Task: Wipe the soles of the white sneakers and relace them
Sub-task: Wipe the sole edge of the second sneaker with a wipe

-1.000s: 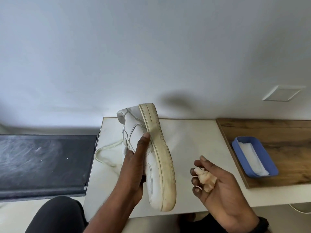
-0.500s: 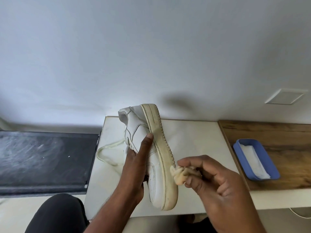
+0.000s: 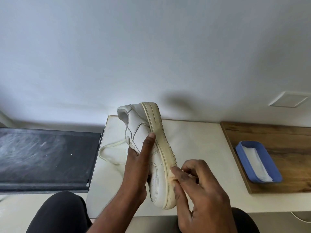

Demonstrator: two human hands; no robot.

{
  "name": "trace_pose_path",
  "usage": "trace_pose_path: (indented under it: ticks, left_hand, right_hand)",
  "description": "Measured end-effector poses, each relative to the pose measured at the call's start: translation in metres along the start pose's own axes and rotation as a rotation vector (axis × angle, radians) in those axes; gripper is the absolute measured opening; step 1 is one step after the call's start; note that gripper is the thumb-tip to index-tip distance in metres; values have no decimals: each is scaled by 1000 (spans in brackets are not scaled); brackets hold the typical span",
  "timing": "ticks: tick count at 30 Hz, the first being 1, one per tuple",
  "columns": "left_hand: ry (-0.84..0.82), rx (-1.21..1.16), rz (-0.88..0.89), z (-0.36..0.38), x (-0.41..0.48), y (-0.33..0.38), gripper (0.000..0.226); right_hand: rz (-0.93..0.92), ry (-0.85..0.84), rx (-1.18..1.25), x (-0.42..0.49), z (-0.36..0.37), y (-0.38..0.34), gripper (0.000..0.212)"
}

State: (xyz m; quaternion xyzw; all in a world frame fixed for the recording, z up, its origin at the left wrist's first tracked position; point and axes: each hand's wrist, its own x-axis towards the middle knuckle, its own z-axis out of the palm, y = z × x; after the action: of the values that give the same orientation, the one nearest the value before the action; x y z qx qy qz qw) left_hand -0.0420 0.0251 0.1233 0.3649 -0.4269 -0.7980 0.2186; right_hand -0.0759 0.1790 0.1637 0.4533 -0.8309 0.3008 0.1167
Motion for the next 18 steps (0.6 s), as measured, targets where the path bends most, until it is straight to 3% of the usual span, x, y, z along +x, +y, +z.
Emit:
trace_pose_path:
  ticks: [8, 13, 18]
  left_hand:
    - [-10, 11, 20, 0, 1, -2, 41]
    - [-38, 28, 39, 0, 1, -2, 48]
    - [-49, -6, 36, -1, 1, 0, 45]
  right_hand:
    - [-60, 35, 28, 2, 4, 6, 25]
    - [51, 24, -1, 21, 2, 15, 28]
    - [-10, 36, 32, 18, 3, 9, 11]
